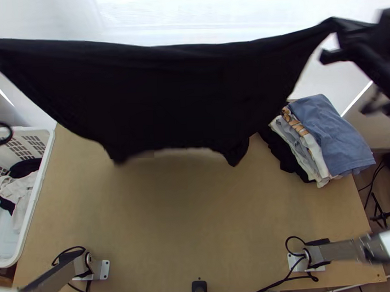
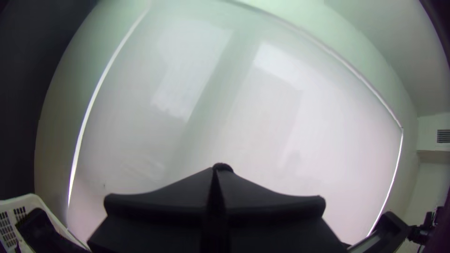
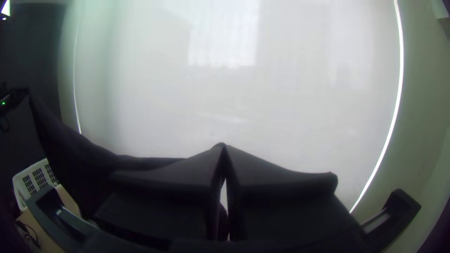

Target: Fold the t-shirt

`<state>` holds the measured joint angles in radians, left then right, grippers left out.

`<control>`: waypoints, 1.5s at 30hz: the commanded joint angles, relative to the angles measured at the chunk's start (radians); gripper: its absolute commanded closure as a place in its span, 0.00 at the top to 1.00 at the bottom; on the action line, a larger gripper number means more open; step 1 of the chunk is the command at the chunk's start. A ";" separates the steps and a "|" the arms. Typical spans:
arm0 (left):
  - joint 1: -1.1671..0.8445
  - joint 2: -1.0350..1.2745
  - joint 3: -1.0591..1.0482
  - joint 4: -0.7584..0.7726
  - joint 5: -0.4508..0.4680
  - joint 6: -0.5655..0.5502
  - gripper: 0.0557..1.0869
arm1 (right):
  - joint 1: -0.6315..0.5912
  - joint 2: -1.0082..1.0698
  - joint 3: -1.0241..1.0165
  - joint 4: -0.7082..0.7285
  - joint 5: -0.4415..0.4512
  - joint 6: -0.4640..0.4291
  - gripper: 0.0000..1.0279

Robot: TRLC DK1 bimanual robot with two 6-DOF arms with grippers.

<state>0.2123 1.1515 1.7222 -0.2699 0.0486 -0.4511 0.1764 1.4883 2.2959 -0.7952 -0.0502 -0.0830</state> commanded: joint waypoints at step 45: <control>-0.040 -0.582 -1.017 -0.034 0.062 0.014 0.03 | 0.164 -0.422 -1.018 0.062 -0.048 0.005 0.03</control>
<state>0.2680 0.4793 0.9333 -0.4129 0.1066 -0.4709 0.3038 0.9470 1.5116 -0.8757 -0.0723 -0.0341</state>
